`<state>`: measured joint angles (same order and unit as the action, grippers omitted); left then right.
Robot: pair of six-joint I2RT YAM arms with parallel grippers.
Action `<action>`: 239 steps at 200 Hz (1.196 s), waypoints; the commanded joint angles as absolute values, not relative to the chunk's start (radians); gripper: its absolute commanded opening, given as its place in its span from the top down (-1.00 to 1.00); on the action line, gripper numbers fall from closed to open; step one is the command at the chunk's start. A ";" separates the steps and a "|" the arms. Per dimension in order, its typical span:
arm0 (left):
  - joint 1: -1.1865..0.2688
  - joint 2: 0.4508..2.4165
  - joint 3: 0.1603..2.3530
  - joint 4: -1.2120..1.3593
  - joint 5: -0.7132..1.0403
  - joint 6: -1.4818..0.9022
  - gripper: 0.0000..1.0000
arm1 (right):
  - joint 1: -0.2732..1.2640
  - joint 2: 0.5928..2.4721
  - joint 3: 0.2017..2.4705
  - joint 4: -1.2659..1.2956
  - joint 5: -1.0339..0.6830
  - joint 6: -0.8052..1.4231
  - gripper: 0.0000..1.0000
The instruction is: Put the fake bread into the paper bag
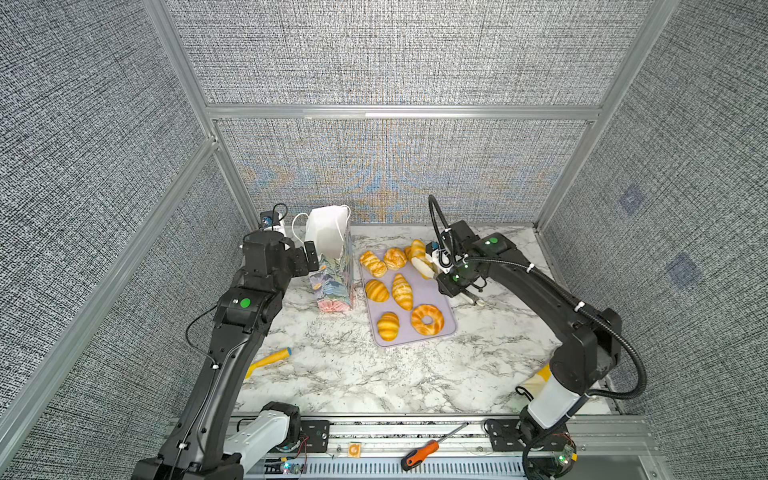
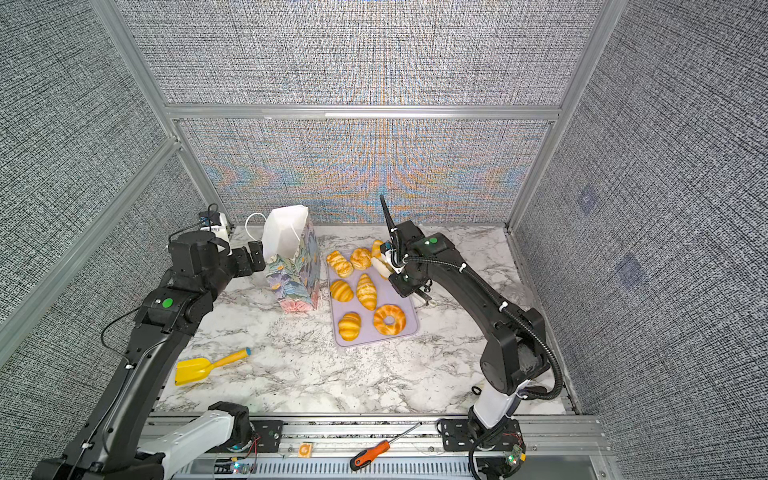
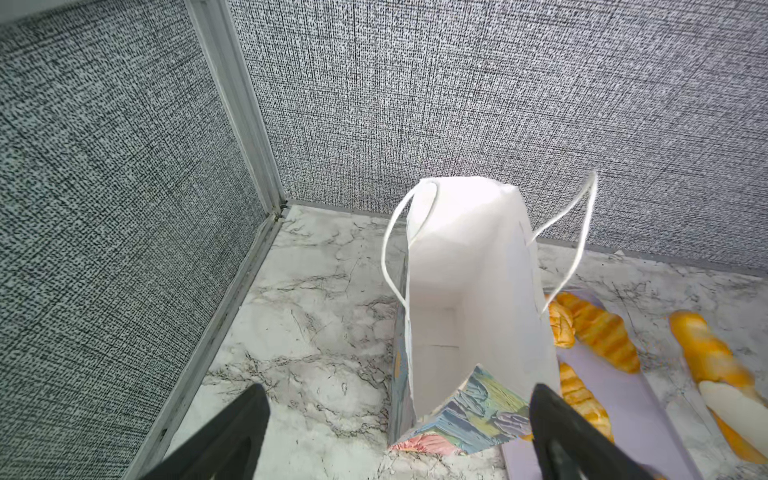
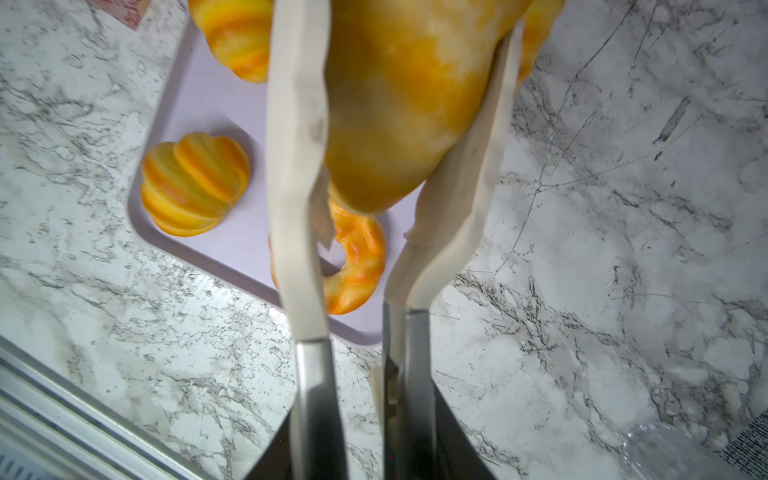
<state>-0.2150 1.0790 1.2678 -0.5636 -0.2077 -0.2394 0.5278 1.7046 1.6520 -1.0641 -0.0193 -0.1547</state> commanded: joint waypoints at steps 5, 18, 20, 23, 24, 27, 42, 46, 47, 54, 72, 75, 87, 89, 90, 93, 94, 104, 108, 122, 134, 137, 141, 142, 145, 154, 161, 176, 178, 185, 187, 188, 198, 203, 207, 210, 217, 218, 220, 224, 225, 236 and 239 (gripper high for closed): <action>-0.166 1.124 1.281 -0.538 -0.114 -0.223 -0.97 | 0.535 1.688 1.683 -1.054 -0.085 -0.147 0.32; -0.142 1.144 1.279 -0.530 -0.080 -0.221 -0.93 | 0.537 1.683 1.694 -1.052 -0.104 -0.148 0.33; -0.138 1.147 1.279 -0.529 -0.075 -0.222 -0.93 | 0.538 1.681 1.696 -1.052 -0.106 -0.148 0.33; -0.133 1.151 1.279 -0.529 -0.069 -0.222 -0.91 | 0.538 1.680 1.699 -1.051 -0.109 -0.147 0.33; -0.132 1.154 1.279 -0.528 -0.067 -0.221 -0.91 | 0.538 1.679 1.699 -1.051 -0.110 -0.147 0.33; -0.127 1.159 1.279 -0.528 -0.062 -0.221 -0.90 | 0.538 1.678 1.703 -1.051 -0.113 -0.148 0.34; -0.110 1.176 1.278 -0.522 -0.031 -0.221 -0.87 | 0.540 1.673 1.720 -1.049 -0.129 -0.143 0.35; -0.106 1.179 1.277 -0.519 -0.023 -0.222 -0.86 | 0.540 1.672 1.724 -1.049 -0.136 -0.142 0.36; -0.105 1.180 1.277 -0.518 -0.021 -0.222 -0.86 | 0.540 1.672 1.726 -1.049 -0.138 -0.142 0.36; -0.103 1.185 1.274 -0.510 -0.004 -0.223 -0.85 | 0.541 1.671 1.734 -1.049 -0.152 -0.142 0.36; -0.098 1.200 1.270 -0.496 0.022 -0.222 -0.81 | 0.547 1.673 1.761 -1.046 -0.187 -0.132 0.35; -0.098 1.203 1.271 -0.494 0.025 -0.222 -0.80 | 0.548 1.673 1.766 -1.046 -0.191 -0.130 0.36; -0.098 1.217 1.275 -0.495 0.033 -0.215 -0.77 | 0.564 1.679 1.788 -1.045 -0.201 -0.125 0.36; -0.097 1.219 1.276 -0.495 0.034 -0.215 -0.76 | 0.567 1.680 1.793 -1.046 -0.201 -0.124 0.36; -0.097 1.221 1.277 -0.495 0.034 -0.214 -0.76 | 0.568 1.681 1.795 -1.045 -0.201 -0.124 0.36; -0.098 1.224 1.278 -0.496 0.035 -0.213 -0.75 | 0.572 1.684 1.801 -1.045 -0.201 -0.123 0.36; -0.097 1.225 1.279 -0.497 0.035 -0.213 -0.75 | 0.573 1.685 1.803 -1.045 -0.201 -0.121 0.36; -0.095 1.233 1.281 -0.497 0.040 -0.210 -0.73 | 0.585 1.691 1.826 -1.045 -0.210 -0.114 0.36; -0.094 1.236 1.282 -0.497 0.042 -0.209 -0.72 | 0.590 1.694 1.836 -1.045 -0.217 -0.111 0.36; -0.087 1.245 1.282 -0.495 0.052 -0.209 -0.69 | 0.605 1.703 1.872 -1.038 -0.238 -0.096 0.36; -0.075 1.249 1.280 -0.491 0.063 -0.216 -0.64 | 0.623 1.707 1.894 -1.021 -0.258 -0.080 0.36; -0.072 1.249 1.279 -0.490 0.066 -0.218 -0.63 | 0.627 1.707 1.898 -1.015 -0.264 -0.077 0.37; -0.069 1.249 1.277 -0.486 0.070 -0.222 -0.62 | 0.633 1.706 1.900 -1.003 -0.272 -0.074 0.37; -0.068 1.249 1.277 -0.485 0.072 -0.222 -0.62 | 0.634 1.706 1.900 -1.000 -0.275 -0.073 0.37; -0.065 1.246 1.274 -0.483 0.076 -0.225 -0.62 | 0.640 1.704 1.903 -0.992 -0.281 -0.070 0.37; -0.059 1.239 1.265 -0.475 0.086 -0.229 -0.62 | 0.655 1.705 1.908 -0.971 -0.293 -0.062 0.37; -0.056 1.234 1.258 -0.468 0.093 -0.230 -0.62 | 0.668 1.705 1.915 -0.956 -0.302 -0.052 0.37; -0.051 1.233 1.249 -0.468 0.101 -0.233 -0.62 | 0.690 1.718 1.940 -0.945 -0.319 -0.039 0.37; -0.052 1.233 1.248 -0.469 0.101 -0.233 -0.62 | 0.694 1.721 1.945 -0.946 -0.319 -0.037 0.37; -0.050 1.235 1.246 -0.474 0.100 -0.232 -0.62 | 0.705 1.730 1.962 -0.950 -0.316 -0.033 0.37; -0.049 1.235 1.245 -0.474 0.100 -0.232 -0.62 | 0.708 1.732 1.967 -0.950 -0.315 -0.032 0.37; -0.049 1.234 1.244 -0.474 0.100 -0.232 -0.62 | 0.709 1.734 1.970 -0.951 -0.315 -0.032 0.37; -0.049 1.233 1.235 -0.473 0.103 -0.232 -0.61 | 0.725 1.747 1.990 -0.954 -0.314 -0.026 0.37; -0.047 1.231 1.230 -0.472 0.104 -0.233 -0.62 | 0.732 1.754 2.002 -0.954 -0.314 -0.022 0.37; -0.046 1.229 1.226 -0.470 0.106 -0.232 -0.61 | 0.738 1.760 2.012 -0.953 -0.314 -0.022 0.37; -0.046 1.227 1.223 -0.469 0.106 -0.232 -0.61 | 0.742 1.763 2.019 -0.953 -0.316 -0.021 0.37; -0.042 1.223 1.216 -0.465 0.106 -0.234 -0.62 | 0.755 1.773 2.034 -0.951 -0.316 -0.019 0.37; -0.042 1.223 1.214 -0.464 0.106 -0.234 -0.61 | 0.756 1.774 2.036 -0.951 -0.316 -0.018 0.37; -0.041 1.222 1.212 -0.463 0.106 -0.235 -0.61 | 0.759 1.776 2.039 -0.949 -0.317 -0.018 0.37; -0.040 1.220 1.208 -0.461 0.106 -0.235 -0.61 | 0.765 1.780 2.047 -0.946 -0.319 -0.015 0.37; -0.039 1.220 1.207 -0.461 0.106 -0.235 -0.61 | 0.767 1.782 2.049 -0.945 -0.319 -0.015 0.37; -0.034 1.218 1.199 -0.456 0.112 -0.239 -0.61 | 0.785 1.794 2.065 -0.933 -0.330 -0.007 0.37; -0.032 1.218 1.197 -0.456 0.114 -0.240 -0.61 | 0.789 1.796 2.069 -0.928 -0.332 -0.004 0.37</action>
<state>-0.0418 1.2255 1.2083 -0.4866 0.0895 -0.2367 0.7601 1.7824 2.0377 -0.9825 -0.2977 -0.0277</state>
